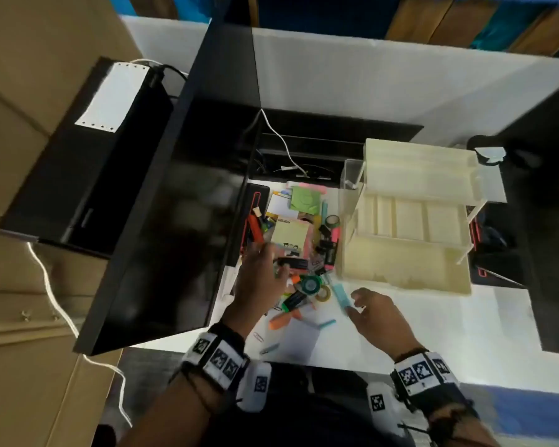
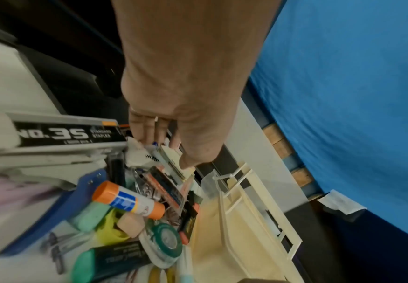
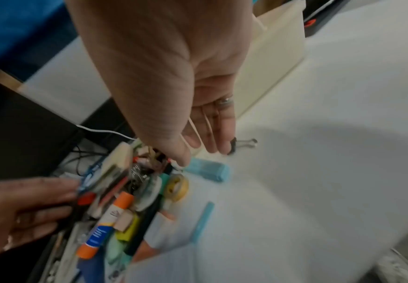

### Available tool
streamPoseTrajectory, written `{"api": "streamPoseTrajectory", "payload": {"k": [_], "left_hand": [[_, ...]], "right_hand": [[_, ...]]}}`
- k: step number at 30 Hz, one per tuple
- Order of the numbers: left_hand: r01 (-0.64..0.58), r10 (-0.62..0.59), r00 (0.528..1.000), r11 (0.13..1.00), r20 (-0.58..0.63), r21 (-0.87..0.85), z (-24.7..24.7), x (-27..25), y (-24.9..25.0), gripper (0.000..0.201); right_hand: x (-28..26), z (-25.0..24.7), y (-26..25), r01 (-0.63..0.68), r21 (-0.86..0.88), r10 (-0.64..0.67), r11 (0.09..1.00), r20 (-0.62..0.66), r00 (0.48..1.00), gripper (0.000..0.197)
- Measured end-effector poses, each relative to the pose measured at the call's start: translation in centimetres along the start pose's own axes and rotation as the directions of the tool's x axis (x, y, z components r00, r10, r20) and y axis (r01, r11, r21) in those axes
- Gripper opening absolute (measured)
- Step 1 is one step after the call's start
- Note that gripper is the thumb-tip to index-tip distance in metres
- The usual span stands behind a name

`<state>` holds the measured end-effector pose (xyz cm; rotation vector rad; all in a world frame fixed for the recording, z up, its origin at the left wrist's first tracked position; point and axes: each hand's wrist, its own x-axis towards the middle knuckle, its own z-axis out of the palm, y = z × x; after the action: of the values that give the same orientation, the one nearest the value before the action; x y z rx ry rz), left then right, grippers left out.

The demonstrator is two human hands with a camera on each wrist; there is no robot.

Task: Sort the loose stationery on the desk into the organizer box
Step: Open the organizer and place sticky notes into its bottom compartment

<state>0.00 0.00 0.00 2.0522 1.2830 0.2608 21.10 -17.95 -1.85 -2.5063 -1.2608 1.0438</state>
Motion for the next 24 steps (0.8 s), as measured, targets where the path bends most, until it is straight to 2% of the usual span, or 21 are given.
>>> {"api": "streamPoseTrajectory", "payload": {"k": [3,5,7,9,11,18,21,24], "left_hand": [[0.169,-0.162,0.983,0.982,-0.087,0.081,1.0,2.3,1.0,0.058],[0.248,-0.239,0.968,0.96,-0.078,0.128,1.6,3.9,1.5,0.071],[0.285,-0.28,0.958,0.936,-0.055,0.204,1.9,4.8,1.7,0.073],[0.297,-0.296,0.954,0.919,-0.046,0.26,1.8,5.4,2.3,0.069],[0.309,-0.306,0.951,0.919,-0.051,0.246,1.6,5.6,3.0,0.061],[0.363,-0.363,0.932,0.928,-0.015,0.081,1.5,6.1,3.1,0.038],[0.361,-0.361,0.932,0.932,0.012,0.02,1.1,6.0,3.2,0.031],[0.34,-0.337,0.94,0.938,0.047,-0.063,0.5,5.5,3.6,0.034]], "right_hand": [[0.4,1.3,-0.4,-0.04,-0.044,0.037,0.998,-0.058,0.998,0.037],[0.7,2.1,-0.8,-0.057,-0.06,0.053,0.997,-0.06,0.997,0.035],[1.1,2.6,-0.9,-0.077,-0.083,0.071,0.994,-0.076,0.995,0.036],[1.4,2.9,-1.0,-0.099,-0.102,0.091,0.99,-0.084,0.992,0.034],[1.6,3.1,-1.0,-0.115,-0.065,0.11,0.991,-0.071,0.991,0.032],[0.7,1.9,0.2,-0.124,0.062,0.123,0.99,0.023,0.992,0.018],[-0.7,0.0,0.6,-0.131,0.12,0.125,0.984,0.061,0.99,0.018],[-2.3,-2.2,1.5,-0.084,0.209,0.07,0.974,0.076,0.995,0.027]]}}
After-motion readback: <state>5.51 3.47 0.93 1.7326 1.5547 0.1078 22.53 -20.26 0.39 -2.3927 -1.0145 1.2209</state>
